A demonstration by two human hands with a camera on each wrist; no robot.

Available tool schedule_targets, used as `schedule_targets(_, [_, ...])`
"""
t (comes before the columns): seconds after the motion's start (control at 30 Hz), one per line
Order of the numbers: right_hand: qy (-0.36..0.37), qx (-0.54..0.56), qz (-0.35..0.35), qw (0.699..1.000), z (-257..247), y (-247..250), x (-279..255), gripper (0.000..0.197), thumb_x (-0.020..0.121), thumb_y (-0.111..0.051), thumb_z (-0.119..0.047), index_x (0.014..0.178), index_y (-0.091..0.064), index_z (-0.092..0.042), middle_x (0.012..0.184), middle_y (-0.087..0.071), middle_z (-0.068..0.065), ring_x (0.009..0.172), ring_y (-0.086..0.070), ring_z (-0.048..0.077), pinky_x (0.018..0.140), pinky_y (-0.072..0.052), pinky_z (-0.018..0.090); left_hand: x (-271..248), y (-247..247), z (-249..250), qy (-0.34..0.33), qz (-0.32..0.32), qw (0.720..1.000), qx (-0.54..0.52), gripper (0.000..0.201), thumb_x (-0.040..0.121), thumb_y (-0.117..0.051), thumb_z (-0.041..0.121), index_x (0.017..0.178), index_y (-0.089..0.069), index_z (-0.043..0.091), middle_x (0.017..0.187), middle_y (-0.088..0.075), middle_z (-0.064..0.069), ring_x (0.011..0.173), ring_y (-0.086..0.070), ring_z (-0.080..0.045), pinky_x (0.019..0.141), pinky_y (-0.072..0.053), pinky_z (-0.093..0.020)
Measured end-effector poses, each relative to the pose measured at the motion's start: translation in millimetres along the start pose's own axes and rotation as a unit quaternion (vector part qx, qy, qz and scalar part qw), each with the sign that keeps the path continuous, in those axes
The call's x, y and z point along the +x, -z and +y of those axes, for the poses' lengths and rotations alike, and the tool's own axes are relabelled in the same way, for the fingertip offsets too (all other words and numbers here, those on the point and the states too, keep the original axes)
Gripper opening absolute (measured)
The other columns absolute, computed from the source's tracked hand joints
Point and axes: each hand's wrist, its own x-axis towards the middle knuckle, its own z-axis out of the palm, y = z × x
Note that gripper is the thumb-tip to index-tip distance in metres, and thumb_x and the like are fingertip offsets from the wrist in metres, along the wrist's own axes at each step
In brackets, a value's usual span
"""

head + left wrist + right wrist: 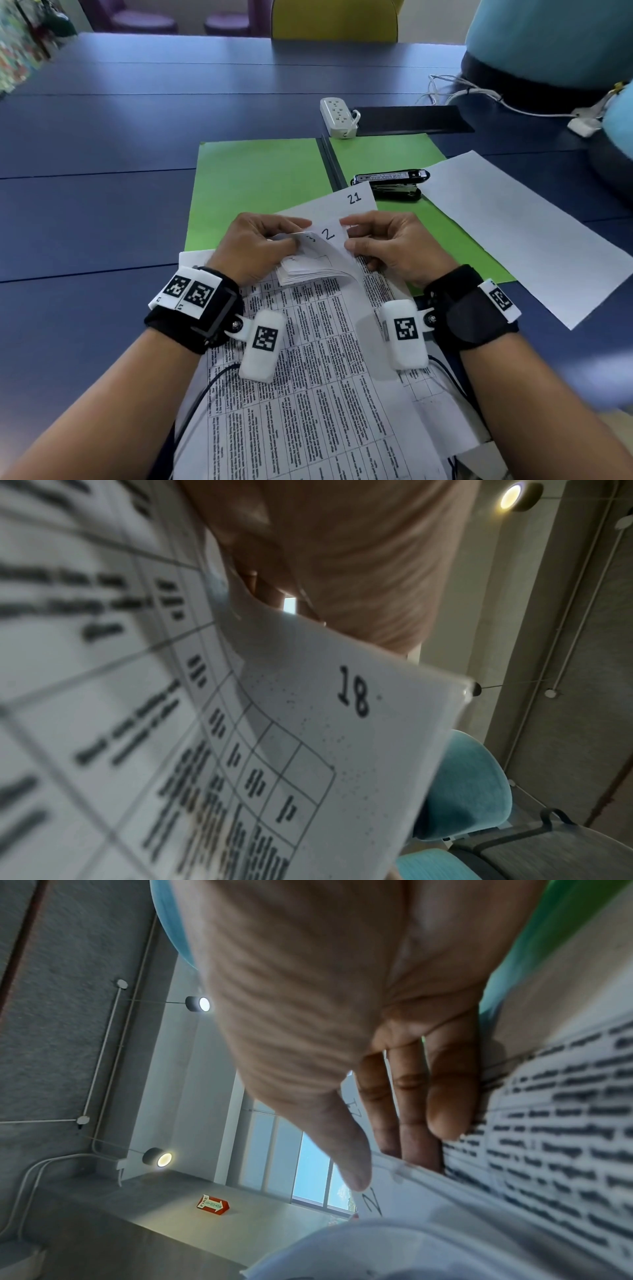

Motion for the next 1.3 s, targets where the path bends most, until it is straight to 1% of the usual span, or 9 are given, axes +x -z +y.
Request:
schedule_targets(0.1, [0.000,0.007,0.000,1.000,-0.3,0.2,0.0,0.041,0.080,-0.074,0.005,0.112,-0.072,-0.020,0.092,-0.067,0.004,0.059,-0.059,0.010,0.046,-0.049,0.019,-0.3,-0.6,0.2,0.000,0.003,1.000,-0.002,0.028,0.083,-0.068,-0.010,0.074,-0.078,0.015,0.100,-0.078,0.012,0.094,-0.073,-0.008,0.086,-0.056,-0.024])
schedule_targets(0.17, [0.001,0.003,-0.002,1.000,-0.5,0.6,0.0,0.043,0.080,-0.074,0.005,0.114,-0.071,-0.022,0.093,-0.067,0.004,0.061,-0.059,0.009,0.047,-0.049,0.019,-0.2,-0.7,-0.1,0.001,0.005,1.000,-0.004,0.029,0.083,-0.067,-0.010,0.073,-0.078,0.016,0.099,-0.078,0.012,0.094,-0.073,-0.008,0.086,-0.057,-0.024])
schedule_targets(0.43, [0.001,-0.011,-0.008,1.000,-1.5,0.6,-1.4,0.038,0.080,-0.074,0.004,0.110,-0.072,-0.019,0.093,-0.066,0.007,0.058,-0.059,0.008,0.047,-0.050,0.019,-0.3,0.0,-1.6,-0.002,0.000,1.000,-0.012,0.035,0.083,-0.068,-0.010,0.067,-0.078,0.020,0.101,-0.078,0.011,0.094,-0.074,-0.009,0.086,-0.057,-0.027])
schedule_targets(0.6, [0.008,-0.010,-0.003,1.000,-1.3,1.3,-0.6,0.036,0.079,-0.075,0.003,0.107,-0.073,-0.020,0.096,-0.068,0.007,0.058,-0.059,0.010,0.046,-0.050,0.020,-0.9,0.0,-0.2,-0.002,-0.004,1.000,-0.018,0.041,0.083,-0.066,-0.011,0.065,-0.079,0.024,0.103,-0.078,0.013,0.093,-0.073,-0.007,0.080,-0.056,-0.021])
schedule_targets(0.73, [0.009,-0.019,-0.002,1.000,0.3,2.4,-0.9,0.023,0.079,-0.076,0.001,0.097,-0.074,-0.014,0.086,-0.071,0.003,0.059,-0.060,0.012,0.047,-0.049,0.022,-0.7,-0.5,-0.1,-0.002,0.001,1.000,-0.014,0.035,0.083,-0.066,-0.011,0.068,-0.077,0.019,0.101,-0.078,0.011,0.091,-0.074,-0.006,0.078,-0.056,-0.019])
schedule_targets(0.87, [0.009,-0.028,-0.001,1.000,0.9,1.9,-0.6,0.021,0.079,-0.077,-0.001,0.096,-0.075,-0.013,0.083,-0.072,0.003,0.064,-0.061,0.016,0.048,-0.048,0.022,0.0,-0.6,0.0,-0.003,0.002,1.000,-0.012,0.030,0.082,-0.065,-0.012,0.071,-0.076,0.014,0.097,-0.078,0.014,0.090,-0.073,-0.004,0.076,-0.055,-0.016])
schedule_targets(1.03, [0.005,-0.023,0.013,1.000,2.1,1.0,-0.9,0.021,0.078,-0.078,-0.002,0.097,-0.074,-0.007,0.079,-0.071,0.006,0.061,-0.060,0.014,0.047,-0.047,0.022,0.6,0.0,-0.6,-0.007,-0.002,1.000,-0.006,0.036,0.083,-0.067,-0.011,0.067,-0.075,0.020,0.095,-0.078,0.015,0.091,-0.073,-0.003,0.079,-0.054,-0.015])
schedule_targets(1.2, [-0.005,-0.032,0.018,0.999,1.1,0.8,-1.0,0.021,0.078,-0.078,-0.003,0.098,-0.073,-0.004,0.075,-0.071,0.005,0.057,-0.059,0.010,0.047,-0.049,0.020,0.3,0.0,0.5,-0.010,-0.001,1.000,0.008,0.031,0.083,-0.066,-0.010,0.070,-0.075,0.016,0.095,-0.078,0.015,0.089,-0.072,-0.002,0.078,-0.053,-0.014])
schedule_targets(1.3, [-0.008,-0.032,0.021,0.999,0.2,0.9,-1.1,0.022,0.079,-0.077,-0.003,0.100,-0.073,-0.002,0.074,-0.071,0.005,0.055,-0.058,0.009,0.048,-0.049,0.019,0.3,1.1,0.2,-0.012,-0.002,1.000,0.010,0.036,0.083,-0.067,-0.009,0.066,-0.077,0.022,0.097,-0.078,0.013,0.091,-0.073,-0.004,0.079,-0.054,-0.015])
